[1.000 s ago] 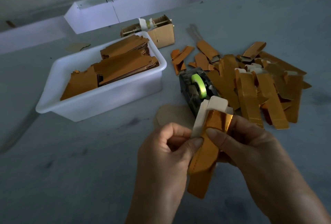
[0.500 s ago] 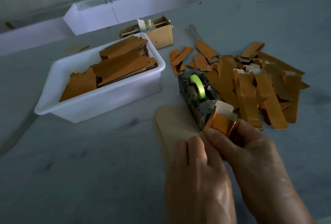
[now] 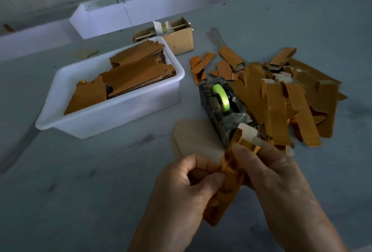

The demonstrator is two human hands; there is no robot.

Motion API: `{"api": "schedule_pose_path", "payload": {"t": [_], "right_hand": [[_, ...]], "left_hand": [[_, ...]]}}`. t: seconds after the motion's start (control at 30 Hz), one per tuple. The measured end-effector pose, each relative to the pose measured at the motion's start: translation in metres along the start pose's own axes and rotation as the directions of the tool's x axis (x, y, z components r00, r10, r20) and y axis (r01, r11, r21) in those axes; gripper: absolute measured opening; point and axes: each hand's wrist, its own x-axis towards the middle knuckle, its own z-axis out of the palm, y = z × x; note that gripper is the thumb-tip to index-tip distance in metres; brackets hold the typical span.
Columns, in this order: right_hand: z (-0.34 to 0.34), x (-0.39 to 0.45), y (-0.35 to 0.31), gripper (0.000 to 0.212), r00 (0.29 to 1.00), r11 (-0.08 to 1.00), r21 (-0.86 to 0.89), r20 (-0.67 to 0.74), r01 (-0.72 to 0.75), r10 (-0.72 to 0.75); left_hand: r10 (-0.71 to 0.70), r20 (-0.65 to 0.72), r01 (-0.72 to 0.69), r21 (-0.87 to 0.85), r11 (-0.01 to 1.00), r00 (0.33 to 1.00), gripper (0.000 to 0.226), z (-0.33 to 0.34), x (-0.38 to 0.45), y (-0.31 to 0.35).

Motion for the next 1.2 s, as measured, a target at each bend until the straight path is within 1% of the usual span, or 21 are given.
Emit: {"api": "schedule_pose_path", "payload": {"t": [0.07,0.17,0.2,0.23,0.27,0.33,0.37,0.4,0.43,0.47,0.5,0.57,0.67,0.77,0.93,1.03,1.07,1.1,1.13,1.17,1.2], "right_hand": [[-0.004,0.001,-0.001,0.03,0.998,0.998,0.033,0.006,-0.058,0.058],[-0.008,0.001,-0.004,0.029,0.987,0.979,0.128,0.023,-0.159,0.157],[-0.009,0.002,-0.005,0.031,0.985,0.976,0.128,0.035,-0.174,0.171],[-0.01,0.002,-0.007,0.035,0.987,0.983,0.095,0.05,-0.158,0.154],[-0.013,0.002,-0.009,0.042,0.994,0.996,0.015,0.051,-0.094,0.093],[-0.02,0.004,-0.017,0.048,0.987,0.967,-0.203,-0.021,0.152,-0.159],[-0.024,0.006,-0.022,0.043,0.95,0.92,-0.287,-0.081,0.268,-0.302],[-0.029,0.009,-0.027,0.034,0.907,0.875,-0.35,-0.134,0.334,-0.4],[-0.034,0.014,-0.03,0.023,0.877,0.838,-0.412,-0.162,0.357,-0.453],[-0.038,0.021,-0.031,0.012,0.868,0.802,-0.486,-0.155,0.348,-0.471],[-0.04,0.03,-0.031,0.008,0.875,0.757,-0.564,-0.119,0.33,-0.47],[-0.042,0.044,-0.028,0.011,0.908,0.681,-0.668,-0.019,0.299,-0.418],[-0.038,0.056,-0.027,0.011,0.925,0.596,-0.746,0.07,0.298,-0.374],[-0.037,0.063,-0.026,0.013,0.927,0.559,-0.775,0.088,0.294,-0.365],[-0.034,0.066,-0.028,0.014,0.953,0.629,-0.736,0.074,0.252,-0.295],[-0.033,0.069,-0.026,0.015,0.955,0.639,-0.732,0.057,0.239,-0.292],[-0.031,0.068,-0.025,0.014,0.955,0.655,-0.719,0.041,0.232,-0.293],[-0.029,0.068,-0.021,0.012,0.955,0.711,-0.663,0.021,0.235,-0.296],[-0.027,0.067,-0.018,0.009,0.963,0.823,-0.521,-0.008,0.228,-0.271],[-0.025,0.065,-0.017,0.007,0.977,0.939,-0.28,-0.015,0.198,-0.211],[-0.023,0.061,-0.019,0.009,0.99,0.989,-0.038,-0.008,0.142,-0.143]], "left_hand": [[-0.027,0.067,0.031,-0.067,0.997,0.997,0.007,-0.002,0.001,0.0],[-0.046,0.211,0.086,-0.185,0.979,0.977,0.01,-0.001,0.0,0.001],[-0.037,0.232,0.089,-0.215,0.973,0.972,0.011,0.0,0.0,0.002],[-0.02,0.222,0.072,-0.228,0.971,0.975,0.013,0.002,0.0,0.002],[-0.016,0.168,0.057,-0.242,0.969,0.986,0.012,0.003,0.001,0.001],[-0.015,0.003,0.016,-0.286,0.958,1.0,0.006,0.003,0.005,-0.001],[-0.009,-0.072,-0.013,-0.298,0.954,0.997,0.009,0.002,0.007,-0.001],[0.003,-0.137,-0.046,-0.307,0.95,0.991,0.018,0.001,0.009,0.0],[0.016,-0.184,-0.075,-0.321,0.944,0.983,0.02,0.001,0.01,0.001],[0.015,-0.216,-0.089,-0.337,0.937,0.976,0.013,0.001,0.011,0.002],[0.012,-0.225,-0.093,-0.353,0.931,0.974,0.009,0.002,0.012,0.004],[-0.01,-0.232,-0.081,-0.378,0.922,0.973,0.008,0.007,0.014,0.004],[-0.028,-0.221,-0.058,-0.373,0.926,0.975,0.008,0.014,0.017,0.005],[-0.049,-0.212,-0.043,-0.406,0.913,0.976,0.009,0.019,0.02,0.007],[-0.089,-0.196,-0.015,-0.474,0.88,0.976,0.011,0.026,0.024,0.008],[-0.116,-0.188,0.01,-0.49,0.872,0.975,0.017,0.029,0.025,0.005],[-0.125,-0.181,0.019,-0.494,0.869,0.975,0.016,0.03,0.024,0.006],[-0.131,-0.175,0.026,-0.501,0.865,0.976,0.014,0.03,0.024,0.006],[-0.14,-0.17,0.033,-0.514,0.857,0.976,0.01,0.03,0.024,0.007],[-0.156,-0.161,0.046,-0.537,0.843,0.975,0.008,0.03,0.024,0.008],[-0.172,-0.147,0.061,-0.562,0.825,0.974,0.008,0.03,0.024,0.008]]}}
